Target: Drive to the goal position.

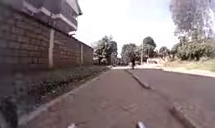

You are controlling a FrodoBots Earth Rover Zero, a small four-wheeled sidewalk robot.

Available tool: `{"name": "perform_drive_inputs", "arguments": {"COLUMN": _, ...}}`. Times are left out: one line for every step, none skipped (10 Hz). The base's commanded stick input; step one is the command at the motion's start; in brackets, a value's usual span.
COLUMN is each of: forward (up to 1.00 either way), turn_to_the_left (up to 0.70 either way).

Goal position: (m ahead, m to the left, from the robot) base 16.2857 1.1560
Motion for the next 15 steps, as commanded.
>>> {"name": "perform_drive_inputs", "arguments": {"forward": 1.00, "turn_to_the_left": -0.36}}
{"name": "perform_drive_inputs", "arguments": {"forward": 1.00, "turn_to_the_left": 0.00}}
{"name": "perform_drive_inputs", "arguments": {"forward": 1.00, "turn_to_the_left": 0.00}}
{"name": "perform_drive_inputs", "arguments": {"forward": 1.00, "turn_to_the_left": 0.00}}
{"name": "perform_drive_inputs", "arguments": {"forward": 1.00, "turn_to_the_left": 0.00}}
{"name": "perform_drive_inputs", "arguments": {"forward": 1.00, "turn_to_the_left": 0.00}}
{"name": "perform_drive_inputs", "arguments": {"forward": 1.00, "turn_to_the_left": 0.00}}
{"name": "perform_drive_inputs", "arguments": {"forward": 1.00, "turn_to_the_left": 0.00}}
{"name": "perform_drive_inputs", "arguments": {"forward": 1.00, "turn_to_the_left": 0.00}}
{"name": "perform_drive_inputs", "arguments": {"forward": 1.00, "turn_to_the_left": 0.00}}
{"name": "perform_drive_inputs", "arguments": {"forward": 1.00, "turn_to_the_left": 0.00}}
{"name": "perform_drive_inputs", "arguments": {"forward": 1.00, "turn_to_the_left": 0.00}}
{"name": "perform_drive_inputs", "arguments": {"forward": 1.00, "turn_to_the_left": 0.00}}
{"name": "perform_drive_inputs", "arguments": {"forward": 1.00, "turn_to_the_left": 0.00}}
{"name": "perform_drive_inputs", "arguments": {"forward": 1.00, "turn_to_the_left": 0.00}}
